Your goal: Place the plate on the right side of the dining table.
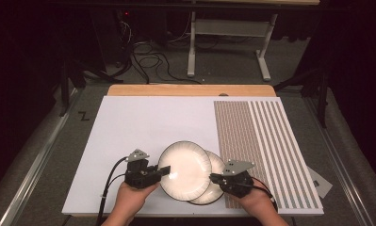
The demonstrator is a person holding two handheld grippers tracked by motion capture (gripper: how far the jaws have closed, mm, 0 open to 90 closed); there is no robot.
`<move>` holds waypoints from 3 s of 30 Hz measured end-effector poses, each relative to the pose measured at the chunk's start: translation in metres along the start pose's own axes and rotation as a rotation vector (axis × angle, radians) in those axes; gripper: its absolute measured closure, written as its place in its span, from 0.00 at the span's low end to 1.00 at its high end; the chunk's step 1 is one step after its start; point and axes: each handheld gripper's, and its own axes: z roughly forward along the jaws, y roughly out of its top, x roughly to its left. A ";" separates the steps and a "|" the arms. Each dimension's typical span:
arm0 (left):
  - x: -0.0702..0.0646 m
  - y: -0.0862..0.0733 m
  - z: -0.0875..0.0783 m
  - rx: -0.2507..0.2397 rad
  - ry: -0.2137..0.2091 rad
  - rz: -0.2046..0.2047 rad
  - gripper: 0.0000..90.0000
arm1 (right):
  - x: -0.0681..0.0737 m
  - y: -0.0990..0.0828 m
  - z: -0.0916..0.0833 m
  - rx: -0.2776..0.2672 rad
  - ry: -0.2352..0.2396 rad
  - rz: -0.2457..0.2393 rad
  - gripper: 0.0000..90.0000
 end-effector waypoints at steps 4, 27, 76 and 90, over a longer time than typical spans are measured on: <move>-0.001 0.000 -0.001 -0.019 -0.013 -0.006 0.82 | -0.001 -0.001 -0.004 -0.005 0.006 0.000 0.92; -0.017 0.001 -0.008 -0.140 -0.068 0.083 0.89 | -0.031 -0.015 -0.055 -0.205 -0.100 0.150 0.64; -0.030 -0.001 -0.006 -0.259 0.046 0.292 0.89 | -0.042 -0.032 -0.102 -0.377 -0.206 0.178 0.00; -0.029 -0.002 -0.007 -0.257 0.046 0.299 0.88 | -0.028 -0.013 -0.070 -0.323 -0.137 0.128 0.14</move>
